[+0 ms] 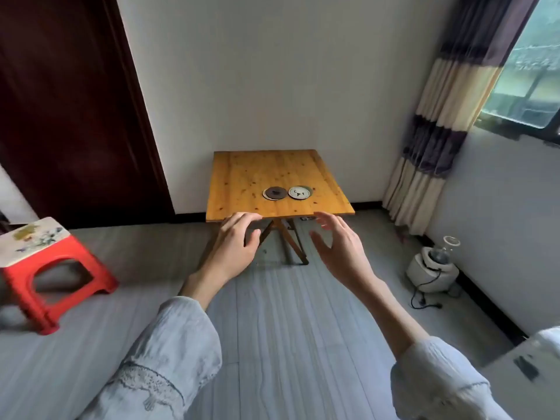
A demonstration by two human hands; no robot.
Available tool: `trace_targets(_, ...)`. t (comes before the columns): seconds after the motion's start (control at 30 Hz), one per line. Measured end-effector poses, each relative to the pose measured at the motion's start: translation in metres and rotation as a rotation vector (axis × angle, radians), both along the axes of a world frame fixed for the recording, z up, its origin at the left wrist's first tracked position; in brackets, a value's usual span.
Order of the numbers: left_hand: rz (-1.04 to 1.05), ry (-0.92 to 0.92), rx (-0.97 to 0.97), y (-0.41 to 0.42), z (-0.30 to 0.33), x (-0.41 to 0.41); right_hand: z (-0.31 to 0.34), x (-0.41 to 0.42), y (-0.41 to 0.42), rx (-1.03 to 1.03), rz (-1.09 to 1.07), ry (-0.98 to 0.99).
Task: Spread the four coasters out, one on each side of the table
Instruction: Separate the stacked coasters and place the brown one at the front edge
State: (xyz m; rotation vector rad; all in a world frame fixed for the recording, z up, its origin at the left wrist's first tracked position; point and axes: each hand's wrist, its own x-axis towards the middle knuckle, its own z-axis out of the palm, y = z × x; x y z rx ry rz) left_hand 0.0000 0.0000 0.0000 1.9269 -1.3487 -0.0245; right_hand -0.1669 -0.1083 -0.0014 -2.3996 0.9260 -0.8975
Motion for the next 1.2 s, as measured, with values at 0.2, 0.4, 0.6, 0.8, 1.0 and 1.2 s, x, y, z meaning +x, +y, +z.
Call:
trace_targets(0.2, -0.008, 0.036, 0.054, -0.074, -0.022, 0.071, -0.019, 0.060, -0.083, 0.014, -0.012, 0.081)
trace_targets(0.4, -0.028, 0.040, 0.100, -0.153, -0.035, 0.141, -0.039, 0.115, -0.162, 0.050, -0.021, 0.111)
trace_targets(0.6, -0.072, 0.078, 0.172, -0.227, -0.060, 0.184, -0.063, 0.151, -0.238, 0.128, -0.025, 0.131)
trace_targets(0.8, -0.067, 0.098, 0.253, -0.311, -0.087, 0.225, -0.087, 0.198, -0.330, 0.162, 0.038, 0.161)
trace_targets(1.0, -0.019, 0.169, 0.309, -0.392, -0.104, 0.255, -0.105, 0.241, -0.419, 0.183, 0.096, 0.189)
trace_targets(1.2, 0.014, 0.255, 0.382, -0.442, -0.133, 0.290, -0.128, 0.285, -0.478, 0.241, 0.147, 0.252)
